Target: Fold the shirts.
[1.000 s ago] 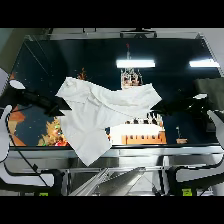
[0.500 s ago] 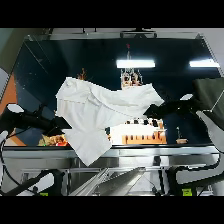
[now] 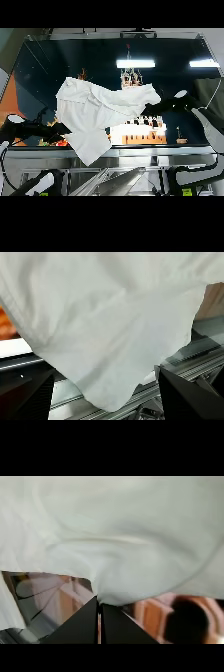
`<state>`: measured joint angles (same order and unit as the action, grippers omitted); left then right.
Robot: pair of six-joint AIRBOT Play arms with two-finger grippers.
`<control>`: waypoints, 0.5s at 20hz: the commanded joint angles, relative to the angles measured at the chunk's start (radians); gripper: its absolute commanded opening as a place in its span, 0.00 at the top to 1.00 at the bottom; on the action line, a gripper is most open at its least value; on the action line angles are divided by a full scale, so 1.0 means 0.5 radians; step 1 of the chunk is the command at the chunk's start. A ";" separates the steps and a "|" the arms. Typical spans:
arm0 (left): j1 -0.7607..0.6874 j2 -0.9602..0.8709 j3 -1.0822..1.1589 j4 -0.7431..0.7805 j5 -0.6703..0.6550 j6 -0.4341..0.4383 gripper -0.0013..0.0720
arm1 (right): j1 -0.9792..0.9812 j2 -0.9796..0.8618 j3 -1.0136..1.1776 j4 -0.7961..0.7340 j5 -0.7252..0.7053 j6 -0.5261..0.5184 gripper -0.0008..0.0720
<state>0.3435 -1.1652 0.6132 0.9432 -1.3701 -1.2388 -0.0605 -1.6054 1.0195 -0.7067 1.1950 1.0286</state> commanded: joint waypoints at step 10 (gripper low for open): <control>-0.070 -0.040 -0.047 -0.089 0.138 0.024 0.03 | 0.012 -0.661 1.547 0.195 -1.245 0.156 0.96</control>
<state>0.3248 -1.1843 0.5911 0.9012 -1.3235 -1.2297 -0.0551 -1.7988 1.6394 -0.6559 0.7963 1.0893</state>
